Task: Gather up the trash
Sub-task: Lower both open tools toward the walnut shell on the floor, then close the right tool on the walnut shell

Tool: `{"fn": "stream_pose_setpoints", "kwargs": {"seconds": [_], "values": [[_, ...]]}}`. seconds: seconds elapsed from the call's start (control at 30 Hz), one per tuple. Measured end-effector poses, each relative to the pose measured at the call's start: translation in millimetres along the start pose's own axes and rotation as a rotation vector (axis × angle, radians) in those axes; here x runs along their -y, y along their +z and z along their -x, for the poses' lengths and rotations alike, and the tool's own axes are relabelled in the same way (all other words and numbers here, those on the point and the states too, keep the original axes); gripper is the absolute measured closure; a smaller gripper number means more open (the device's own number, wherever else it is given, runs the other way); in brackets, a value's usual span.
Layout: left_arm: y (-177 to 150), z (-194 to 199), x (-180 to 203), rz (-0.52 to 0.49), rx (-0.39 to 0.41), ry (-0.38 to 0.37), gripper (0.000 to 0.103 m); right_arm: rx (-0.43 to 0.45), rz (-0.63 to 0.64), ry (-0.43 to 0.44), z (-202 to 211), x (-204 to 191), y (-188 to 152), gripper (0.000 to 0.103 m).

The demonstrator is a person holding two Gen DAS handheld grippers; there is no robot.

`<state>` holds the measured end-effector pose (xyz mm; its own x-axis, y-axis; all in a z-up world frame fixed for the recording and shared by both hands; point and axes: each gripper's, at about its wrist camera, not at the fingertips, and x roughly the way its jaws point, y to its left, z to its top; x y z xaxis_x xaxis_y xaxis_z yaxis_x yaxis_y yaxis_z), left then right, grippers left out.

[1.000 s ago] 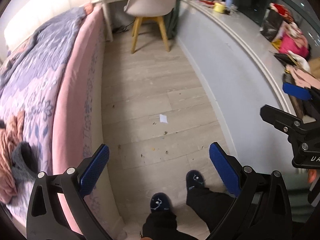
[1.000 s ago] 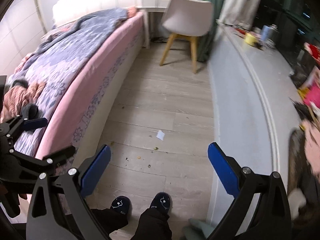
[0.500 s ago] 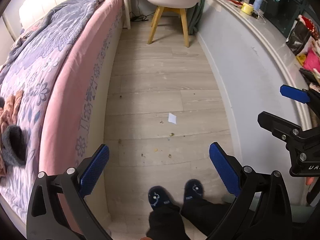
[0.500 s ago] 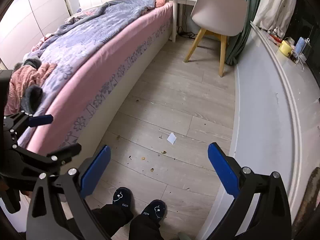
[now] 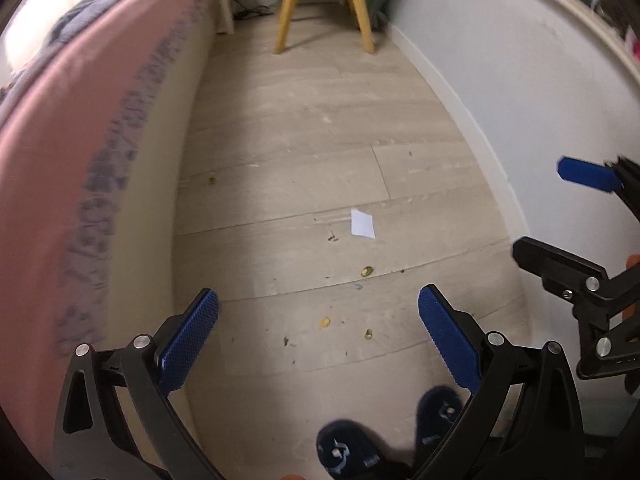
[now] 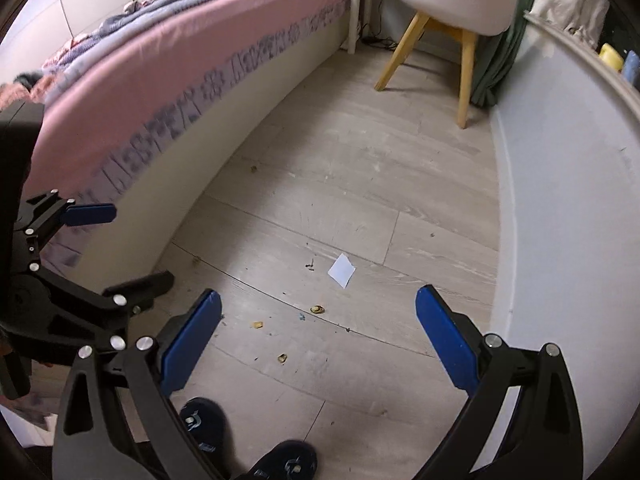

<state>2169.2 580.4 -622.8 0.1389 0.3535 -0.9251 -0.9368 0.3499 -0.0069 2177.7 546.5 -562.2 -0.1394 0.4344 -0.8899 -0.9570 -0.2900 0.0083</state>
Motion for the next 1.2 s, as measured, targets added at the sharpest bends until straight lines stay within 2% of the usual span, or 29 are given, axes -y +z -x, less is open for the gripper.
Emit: {"fn": "stream_pose_setpoints", "kwargs": {"seconds": [0.33,0.57,0.73,1.0,1.03,1.1,1.2], "values": [[-41,-165,11,-0.059,0.001,-0.025,0.006,-0.007,0.016,-0.007,-154,24,-62,0.008],[-56,-254,12,-0.133,0.041,-0.067,0.006,-0.006,0.052,0.024,-246,36,-98,0.008],[-66,-293,18,-0.222,0.064,-0.092,0.006,0.001,0.1,0.051,-289,32,-116,0.008],[-78,-328,13,-0.24,0.077,-0.152,0.006,0.027,0.127,0.09,-329,24,-124,0.009],[-80,-329,14,-0.25,0.081,-0.153,0.006,0.031,0.124,0.096,-332,23,-125,0.013],[-83,-333,15,-0.27,0.084,-0.16,0.006,0.027,0.131,0.101,-340,21,-126,0.031],[-84,-338,15,-0.277,0.078,-0.167,0.006,0.021,0.141,0.105,-348,19,-131,0.032]]}}
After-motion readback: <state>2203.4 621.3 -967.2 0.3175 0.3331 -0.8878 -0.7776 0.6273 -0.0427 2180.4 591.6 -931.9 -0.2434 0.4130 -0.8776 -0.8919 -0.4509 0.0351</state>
